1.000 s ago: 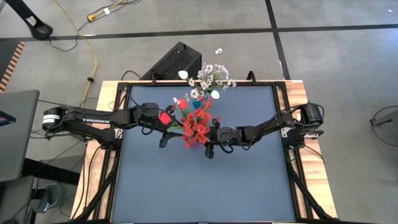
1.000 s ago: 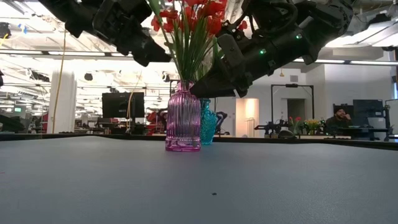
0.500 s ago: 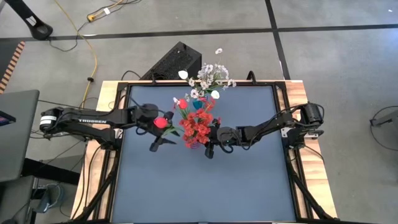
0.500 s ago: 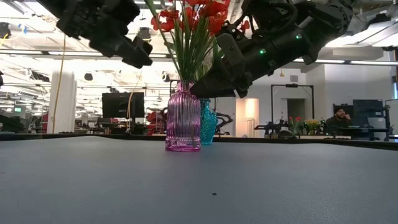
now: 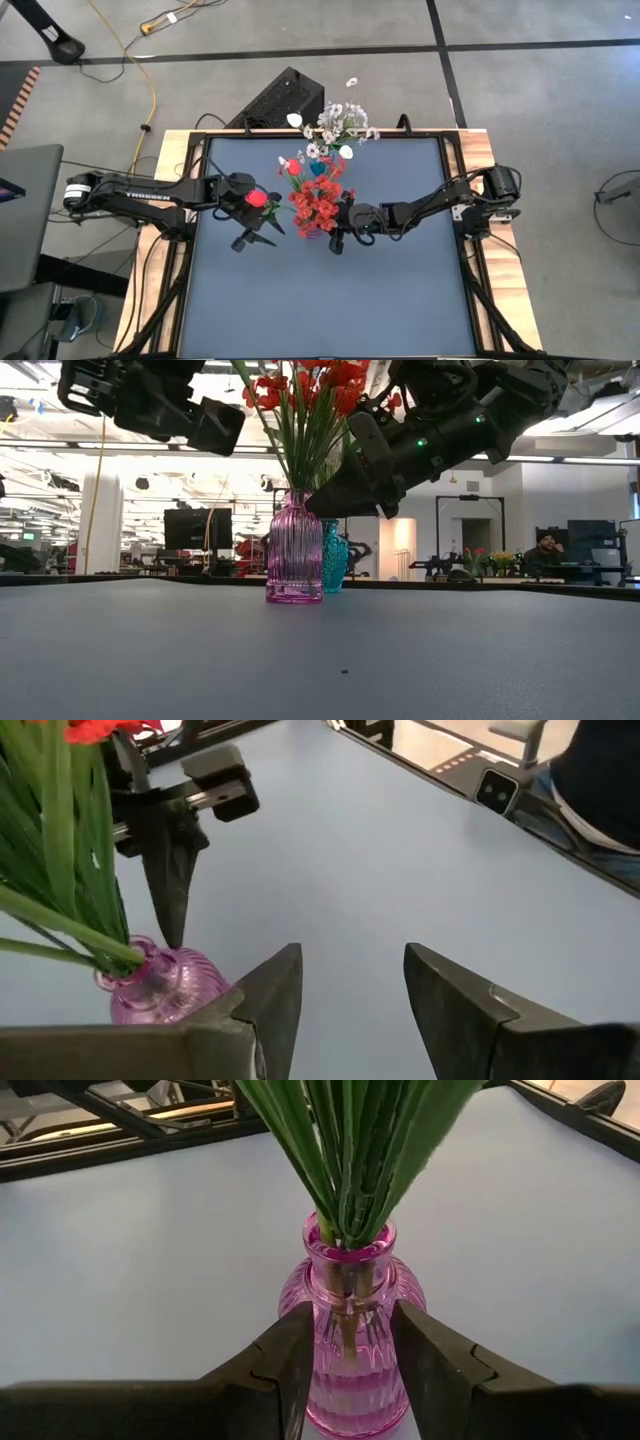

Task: Sort flowers into vase by color
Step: Put the red tulip into the purple vase

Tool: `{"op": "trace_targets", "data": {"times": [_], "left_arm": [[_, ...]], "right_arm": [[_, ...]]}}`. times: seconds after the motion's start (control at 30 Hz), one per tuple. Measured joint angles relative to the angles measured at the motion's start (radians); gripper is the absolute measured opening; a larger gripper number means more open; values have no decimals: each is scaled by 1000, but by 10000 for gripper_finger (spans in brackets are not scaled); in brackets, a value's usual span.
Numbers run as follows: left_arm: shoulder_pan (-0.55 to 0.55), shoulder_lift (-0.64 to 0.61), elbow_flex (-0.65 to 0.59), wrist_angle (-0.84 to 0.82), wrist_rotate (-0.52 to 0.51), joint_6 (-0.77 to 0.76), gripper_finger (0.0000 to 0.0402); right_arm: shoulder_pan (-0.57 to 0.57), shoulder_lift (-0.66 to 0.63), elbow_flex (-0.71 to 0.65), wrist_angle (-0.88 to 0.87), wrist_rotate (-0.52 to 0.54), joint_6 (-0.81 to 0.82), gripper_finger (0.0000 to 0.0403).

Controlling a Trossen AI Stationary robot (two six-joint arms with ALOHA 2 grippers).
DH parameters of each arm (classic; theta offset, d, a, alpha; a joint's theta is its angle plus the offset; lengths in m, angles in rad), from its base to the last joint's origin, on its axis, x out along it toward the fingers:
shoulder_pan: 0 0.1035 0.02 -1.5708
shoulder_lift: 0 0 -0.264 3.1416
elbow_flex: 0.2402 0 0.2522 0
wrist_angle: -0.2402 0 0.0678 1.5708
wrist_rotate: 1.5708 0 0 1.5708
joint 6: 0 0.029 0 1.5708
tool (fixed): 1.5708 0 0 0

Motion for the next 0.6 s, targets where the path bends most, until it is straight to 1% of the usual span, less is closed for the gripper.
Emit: {"op": "trace_targets", "data": {"times": [0.3, 0.43, 0.6], "left_arm": [[0, -54, 0, -1, -3, -3, 167], [0, -106, 0, -54, 5, -2, 167], [0, -186, 0, -110, -12, -21, 167]], "right_arm": [[0, 0, 2, -3, -1, 0, 164], [2, 0, 13, -11, -15, 0, 164], [2, 0, 14, -11, -30, 0, 164]]}}
